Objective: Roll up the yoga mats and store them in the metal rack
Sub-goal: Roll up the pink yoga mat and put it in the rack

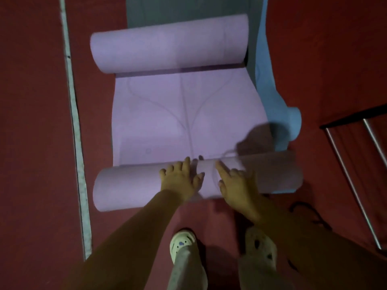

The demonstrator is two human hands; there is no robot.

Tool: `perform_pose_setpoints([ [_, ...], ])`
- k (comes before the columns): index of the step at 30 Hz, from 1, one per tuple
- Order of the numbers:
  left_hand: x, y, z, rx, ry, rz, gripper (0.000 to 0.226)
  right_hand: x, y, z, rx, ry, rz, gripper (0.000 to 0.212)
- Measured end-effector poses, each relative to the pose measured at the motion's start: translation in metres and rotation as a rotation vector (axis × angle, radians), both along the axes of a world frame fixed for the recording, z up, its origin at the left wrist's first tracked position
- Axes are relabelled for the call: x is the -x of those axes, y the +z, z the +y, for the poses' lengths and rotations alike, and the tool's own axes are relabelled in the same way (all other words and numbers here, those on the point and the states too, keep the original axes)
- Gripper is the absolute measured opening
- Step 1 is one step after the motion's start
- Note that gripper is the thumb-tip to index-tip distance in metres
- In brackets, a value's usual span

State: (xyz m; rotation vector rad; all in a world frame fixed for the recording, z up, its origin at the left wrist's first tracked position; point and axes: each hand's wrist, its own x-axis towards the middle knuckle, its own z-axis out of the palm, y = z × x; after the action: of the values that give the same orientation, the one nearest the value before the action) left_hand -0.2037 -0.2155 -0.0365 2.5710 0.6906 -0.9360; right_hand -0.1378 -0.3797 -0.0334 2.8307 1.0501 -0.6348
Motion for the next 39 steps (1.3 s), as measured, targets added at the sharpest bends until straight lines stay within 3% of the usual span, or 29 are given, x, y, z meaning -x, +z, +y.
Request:
perform_pose_setpoints([
  [3, 0.025, -0.002, -0.014, 0.043, 0.001, 0.103, 0.064, 0.024, -0.007, -0.033, 0.089, 0.046, 0.027, 0.023],
  [6, 0.049, -0.006, -0.031, 0.008, -0.035, 0.185, 0.048, 0.032, -0.017, -0.053, 0.118, 0.080, 0.124, 0.029],
  [11, 0.077, -0.026, -0.060, -0.070, 0.010, 0.107, 0.044, 0.045, -0.035, -0.072, 0.071, 0.184, 0.241, 0.014],
  [14, 0.089, -0.044, -0.067, 0.001, 0.036, -0.042, 0.036, 0.048, -0.063, -0.075, 0.097, 0.192, 0.229, 0.029],
  [16, 0.098, -0.061, -0.065, 0.043, 0.032, -0.176, 0.032, 0.044, -0.078, -0.071, -0.032, 0.154, 0.167, 0.033],
  [18, 0.106, -0.081, -0.057, 0.099, 0.068, -0.282, 0.043, 0.040, -0.087, -0.067, -0.091, 0.141, 0.159, 0.049],
  [21, 0.114, -0.109, -0.038, 0.150, -0.067, -0.196, 0.087, 0.029, -0.110, -0.063, 0.173, 0.249, 0.322, 0.087],
  [23, 0.116, -0.119, -0.031, 0.121, -0.210, -0.036, 0.097, 0.026, -0.120, -0.056, 0.241, 0.222, 0.541, 0.100],
  [25, 0.116, -0.126, -0.027, 0.291, -0.186, 0.060, 0.086, 0.026, -0.130, -0.054, 0.268, 0.267, 0.694, 0.078],
  [28, 0.111, -0.132, -0.024, 0.517, -0.092, 0.115, 0.047, 0.026, -0.140, -0.054, 0.274, 0.337, 0.736, 0.040],
  [30, 0.113, -0.128, -0.025, 0.555, -0.055, 0.079, 0.032, 0.026, -0.141, -0.053, 0.237, 0.309, 0.748, 0.034],
  [35, 0.139, -0.078, -0.031, 0.590, 0.081, -0.086, 0.018, 0.045, -0.093, -0.069, 0.099, 0.206, 0.671, 0.033],
  [39, 0.174, -0.013, -0.048, 0.429, 0.055, -0.283, 0.018, 0.080, -0.022, -0.080, 0.006, 0.241, 0.509, 0.025],
])
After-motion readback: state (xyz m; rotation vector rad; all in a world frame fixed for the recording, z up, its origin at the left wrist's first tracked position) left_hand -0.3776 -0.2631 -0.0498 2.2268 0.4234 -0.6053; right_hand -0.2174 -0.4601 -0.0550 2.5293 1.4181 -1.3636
